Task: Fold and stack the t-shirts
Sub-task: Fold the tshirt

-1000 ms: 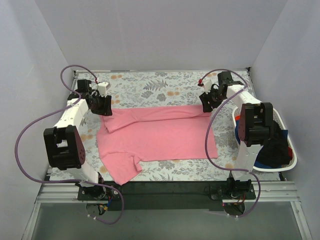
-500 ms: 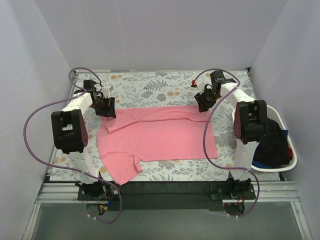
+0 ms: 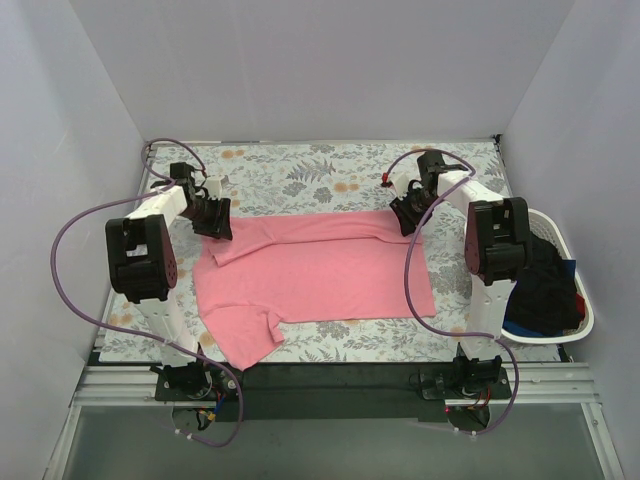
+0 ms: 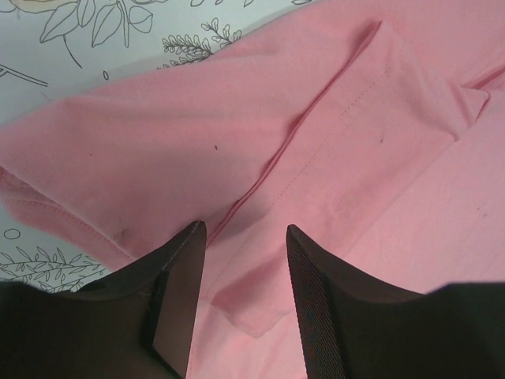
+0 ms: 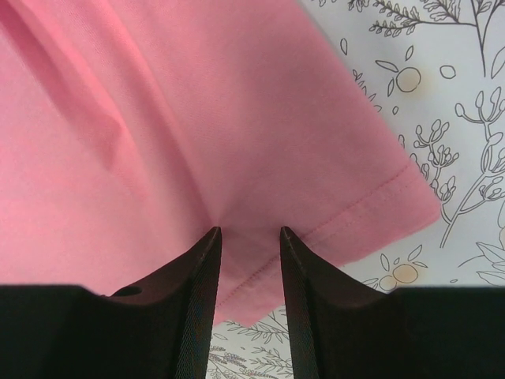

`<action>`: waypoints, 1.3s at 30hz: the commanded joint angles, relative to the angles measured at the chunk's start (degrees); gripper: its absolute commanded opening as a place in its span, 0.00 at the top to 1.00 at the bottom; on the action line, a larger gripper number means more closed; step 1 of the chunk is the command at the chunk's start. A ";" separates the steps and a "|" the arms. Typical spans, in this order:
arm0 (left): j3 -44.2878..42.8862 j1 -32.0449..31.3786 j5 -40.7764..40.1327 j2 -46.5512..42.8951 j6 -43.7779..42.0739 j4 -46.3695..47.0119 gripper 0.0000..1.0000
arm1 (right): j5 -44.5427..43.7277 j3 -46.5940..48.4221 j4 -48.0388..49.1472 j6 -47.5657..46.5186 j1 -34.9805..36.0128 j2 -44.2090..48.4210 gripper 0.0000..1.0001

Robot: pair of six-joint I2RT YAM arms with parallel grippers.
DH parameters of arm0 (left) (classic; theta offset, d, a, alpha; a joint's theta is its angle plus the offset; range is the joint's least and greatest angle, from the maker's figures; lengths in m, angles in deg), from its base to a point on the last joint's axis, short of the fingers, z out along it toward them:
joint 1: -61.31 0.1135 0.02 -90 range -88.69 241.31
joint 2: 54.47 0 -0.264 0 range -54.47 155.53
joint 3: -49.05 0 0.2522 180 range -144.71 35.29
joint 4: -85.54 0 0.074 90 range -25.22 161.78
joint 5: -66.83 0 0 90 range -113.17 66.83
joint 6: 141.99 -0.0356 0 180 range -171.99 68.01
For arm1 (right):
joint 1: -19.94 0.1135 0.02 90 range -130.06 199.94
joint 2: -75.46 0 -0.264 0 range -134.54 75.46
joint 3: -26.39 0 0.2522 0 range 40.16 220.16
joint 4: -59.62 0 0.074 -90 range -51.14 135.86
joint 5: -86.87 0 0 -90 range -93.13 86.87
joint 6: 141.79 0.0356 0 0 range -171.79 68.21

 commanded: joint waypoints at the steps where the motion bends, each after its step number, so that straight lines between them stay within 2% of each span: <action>1: 0.76 -0.38 0.80 -0.83 -0.85 -0.06 0.56 | -0.14 -0.05 -1.30 -0.46 0.32 -0.31 0.58; 4: 1.11 -0.90 -0.17 -0.31 -1.11 -0.15 0.53 | -0.05 0.21 -1.48 -0.20 0.32 -0.49 0.58; 9: 1.64 -1.96 -1.40 -0.13 -1.55 0.20 0.55 | 0.21 0.56 -1.83 -0.11 0.32 -0.66 0.58; 19: 1.38 -2.40 -0.70 -5.13 -2.60 -1.99 0.77 | 0.48 1.00 -2.36 0.07 0.41 -0.57 0.59; 22: 2.43 -2.58 -0.26 -7.07 -3.39 -2.60 0.88 | 0.48 1.18 -2.53 0.16 0.50 -0.66 0.59; 24: 3.13 -2.93 1.40 -8.39 -4.79 -3.92 0.95 | 0.57 1.44 -2.71 0.24 0.59 -0.66 0.59; 27: 3.75 -3.72 4.38 -9.97 -6.20 -6.64 1.00 | 0.66 1.53 -2.80 0.33 0.59 -0.49 0.59; 39: 12.09 -10.66 9.41 -17.79 -15.78 -14.64 1.00 | 0.22 1.44 -3.32 -0.19 0.59 -0.13 0.61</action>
